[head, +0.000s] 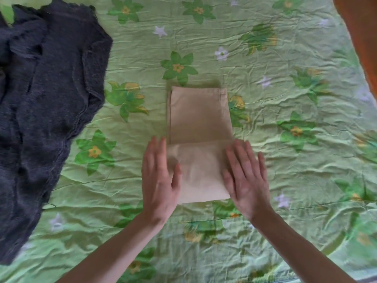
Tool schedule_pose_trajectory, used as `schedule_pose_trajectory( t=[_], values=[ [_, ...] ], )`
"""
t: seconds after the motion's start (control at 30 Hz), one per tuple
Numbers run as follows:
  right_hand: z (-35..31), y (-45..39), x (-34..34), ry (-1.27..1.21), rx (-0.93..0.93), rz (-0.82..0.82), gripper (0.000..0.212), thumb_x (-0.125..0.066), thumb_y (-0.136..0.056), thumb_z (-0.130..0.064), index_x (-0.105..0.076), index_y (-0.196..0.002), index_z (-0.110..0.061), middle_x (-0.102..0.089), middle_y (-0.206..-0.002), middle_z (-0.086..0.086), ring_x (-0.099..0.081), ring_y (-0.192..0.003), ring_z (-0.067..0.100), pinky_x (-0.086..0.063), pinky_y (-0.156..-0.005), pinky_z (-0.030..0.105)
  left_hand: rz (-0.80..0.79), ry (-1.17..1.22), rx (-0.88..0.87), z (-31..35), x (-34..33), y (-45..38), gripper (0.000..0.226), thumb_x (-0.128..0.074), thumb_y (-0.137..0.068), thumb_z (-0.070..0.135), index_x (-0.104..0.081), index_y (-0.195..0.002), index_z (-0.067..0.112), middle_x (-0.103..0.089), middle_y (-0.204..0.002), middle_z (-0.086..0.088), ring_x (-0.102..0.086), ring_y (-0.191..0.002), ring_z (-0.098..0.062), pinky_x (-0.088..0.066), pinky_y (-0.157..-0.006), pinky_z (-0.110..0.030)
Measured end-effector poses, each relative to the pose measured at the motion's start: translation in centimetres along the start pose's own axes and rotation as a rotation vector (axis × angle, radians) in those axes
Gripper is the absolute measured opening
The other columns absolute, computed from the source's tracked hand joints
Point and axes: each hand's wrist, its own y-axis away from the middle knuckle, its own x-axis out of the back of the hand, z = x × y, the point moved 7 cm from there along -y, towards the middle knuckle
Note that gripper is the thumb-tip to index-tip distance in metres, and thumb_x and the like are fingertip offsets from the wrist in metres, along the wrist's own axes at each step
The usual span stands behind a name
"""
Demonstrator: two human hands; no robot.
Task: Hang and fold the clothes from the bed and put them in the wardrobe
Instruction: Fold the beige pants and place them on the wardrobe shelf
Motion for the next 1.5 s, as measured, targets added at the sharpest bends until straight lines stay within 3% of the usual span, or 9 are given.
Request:
schedule_pose_trajectory(
  t=[0.17,0.63,0.73,0.83,1.07,1.17,1.27,1.37,1.5],
  values=[
    [0.3,0.8,-3.2,-0.022,0.026,-0.123,0.069,-0.036,-0.108,-0.052,-0.035,-0.16,-0.007,-0.027,-0.169,0.014,-0.021,-0.158,0.03,-0.028,-0.125,0.052,-0.166,-0.237,-0.362,0.7,-3.4,1.1,0.055,-0.045,-0.108,0.026,-0.04,-0.16,0.006,-0.034,-0.168,-0.014,-0.019,-0.161,-0.03,-0.018,-0.13,-0.053],
    [0.5,0.6,-5.6,-0.051,-0.144,-0.214,0.073,-0.029,-0.106,-0.054,-0.02,-0.165,-0.013,-0.008,-0.174,0.008,-0.006,-0.161,0.025,-0.017,-0.128,0.048,-0.307,-0.388,-0.395,-0.5,-5.2,0.0,0.075,-0.049,-0.107,0.048,-0.023,-0.166,0.01,-0.011,-0.175,-0.014,-0.006,-0.162,-0.033,-0.016,-0.13,-0.055],
    [0.5,0.7,-5.3,-0.044,-0.103,-0.229,0.075,-0.028,-0.106,-0.056,-0.015,-0.166,-0.012,-0.006,-0.174,0.009,-0.006,-0.161,0.027,-0.017,-0.127,0.05,-0.331,-0.439,-0.448,-0.1,-4.4,0.6,0.087,-0.052,-0.101,0.061,-0.028,-0.164,0.006,-0.019,-0.172,-0.022,-0.015,-0.16,-0.038,-0.012,-0.131,-0.055],
    [0.5,0.9,-4.5,-0.029,-0.006,-0.225,0.089,-0.037,-0.101,-0.068,-0.018,-0.165,-0.009,-0.008,-0.174,0.014,-0.009,-0.161,0.032,-0.014,-0.128,0.05,-0.317,-0.483,-0.528,0.0,-3.6,2.0,0.091,-0.06,-0.09,0.061,-0.042,-0.157,0.001,-0.046,-0.155,-0.021,-0.047,-0.143,-0.037,-0.021,-0.129,-0.05],
    [0.1,1.7,-3.3,0.07,0.252,-0.226,0.114,-0.068,-0.08,-0.074,-0.025,-0.163,-0.008,-0.021,-0.171,0.015,-0.021,-0.158,0.035,-0.025,-0.122,0.056,-0.492,-0.59,-0.482,-0.1,-4.1,2.6,0.124,-0.09,-0.058,0.044,-0.035,-0.158,-0.005,-0.041,-0.159,-0.025,-0.041,-0.146,-0.041,-0.034,-0.124,-0.053],
    [-0.5,1.1,-3.1,0.117,0.25,-0.233,0.121,-0.08,-0.07,-0.064,-0.024,-0.162,-0.009,-0.029,-0.167,0.021,-0.028,-0.154,0.04,-0.023,-0.122,0.054,-0.489,-0.532,-0.449,1.2,-3.6,2.0,0.106,-0.086,-0.065,0.033,-0.041,-0.154,-0.004,-0.048,-0.153,-0.025,-0.049,-0.141,-0.039,-0.04,-0.12,-0.053],
    [-0.6,0.7,-1.2,0.015,0.23,-0.174,0.099,-0.079,-0.074,-0.056,-0.044,-0.153,-0.007,-0.037,-0.163,0.019,-0.039,-0.149,0.037,-0.032,-0.12,0.054,-0.478,-0.467,-0.461,2.6,-1.3,0.7,0.083,-0.081,-0.069,0.029,-0.056,-0.143,0.002,-0.063,-0.142,-0.018,-0.063,-0.128,-0.03,-0.041,-0.119,-0.042],
    [-0.4,0.2,1.7,-0.124,0.223,-0.107,0.077,-0.073,-0.086,-0.053,-0.055,-0.145,-0.007,-0.054,-0.149,0.014,-0.056,-0.133,0.029,-0.048,-0.11,0.048,-0.679,-0.314,-0.306,2.4,0.2,-1.6,0.067,-0.065,-0.087,0.025,-0.043,-0.15,0.015,-0.059,-0.141,-0.003,-0.061,-0.118,-0.019,-0.046,-0.111,-0.027],
    [-0.8,-1.0,5.8,-0.227,0.252,-0.063,0.064,-0.071,-0.086,-0.051,-0.057,-0.133,-0.01,-0.074,-0.118,0.006,-0.071,-0.102,0.018,-0.062,-0.088,0.037,-0.896,-0.307,-0.226,3.0,2.2,-3.9,0.041,-0.053,-0.084,0.028,-0.042,-0.123,0.033,-0.068,-0.095,0.001,-0.067,-0.074,-0.018,-0.062,-0.066,-0.038]
  ],
)
